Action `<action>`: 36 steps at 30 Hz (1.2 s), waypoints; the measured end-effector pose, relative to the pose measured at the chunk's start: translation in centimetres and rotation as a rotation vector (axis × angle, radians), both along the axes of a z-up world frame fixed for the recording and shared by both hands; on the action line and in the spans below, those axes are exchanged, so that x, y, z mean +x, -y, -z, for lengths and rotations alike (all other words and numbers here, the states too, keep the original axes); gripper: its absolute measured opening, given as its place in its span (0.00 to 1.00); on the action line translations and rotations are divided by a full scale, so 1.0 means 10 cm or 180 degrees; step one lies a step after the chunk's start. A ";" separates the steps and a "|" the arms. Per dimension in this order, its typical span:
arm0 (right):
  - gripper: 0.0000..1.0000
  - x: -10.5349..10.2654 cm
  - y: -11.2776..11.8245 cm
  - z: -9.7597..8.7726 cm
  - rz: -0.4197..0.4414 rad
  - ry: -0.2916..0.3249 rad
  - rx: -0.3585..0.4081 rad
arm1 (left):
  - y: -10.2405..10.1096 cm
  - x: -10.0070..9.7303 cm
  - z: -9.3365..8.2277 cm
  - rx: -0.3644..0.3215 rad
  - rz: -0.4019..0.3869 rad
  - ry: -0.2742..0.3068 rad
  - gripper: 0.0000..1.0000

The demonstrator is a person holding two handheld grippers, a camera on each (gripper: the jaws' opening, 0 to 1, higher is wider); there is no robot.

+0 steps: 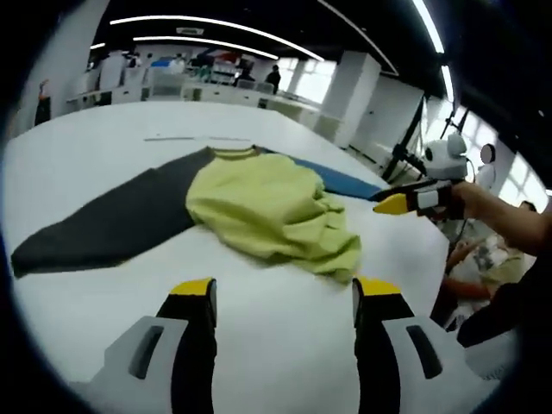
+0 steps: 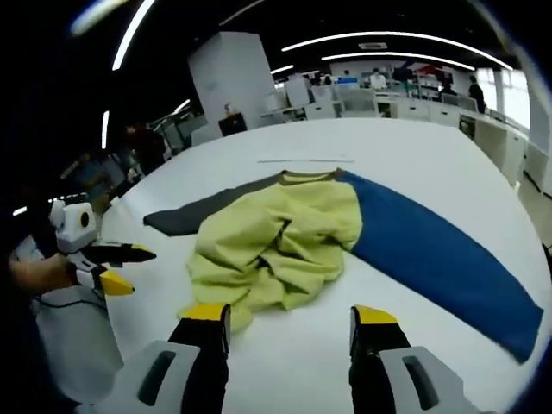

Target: Fold the garment on the visible template until the final outline fits inside the template.

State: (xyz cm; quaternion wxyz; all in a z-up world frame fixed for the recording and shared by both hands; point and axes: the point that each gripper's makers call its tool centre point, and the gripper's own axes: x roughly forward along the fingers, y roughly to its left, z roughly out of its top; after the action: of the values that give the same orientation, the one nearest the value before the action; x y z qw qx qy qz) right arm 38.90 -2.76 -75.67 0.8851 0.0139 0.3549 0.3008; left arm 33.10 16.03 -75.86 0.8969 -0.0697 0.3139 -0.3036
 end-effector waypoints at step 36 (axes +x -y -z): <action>0.15 0.04 -0.55 0.37 -0.0487 0.0289 -0.0534 | 0.75 -0.03 0.33 0.0151 0.0193 -0.0159 0.28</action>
State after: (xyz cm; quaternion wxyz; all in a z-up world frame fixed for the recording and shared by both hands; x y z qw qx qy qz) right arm 39.29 2.77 -79.39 0.8727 -0.1009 0.3384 0.3371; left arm 32.81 8.58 -79.17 0.8806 -0.0464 0.3452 -0.3213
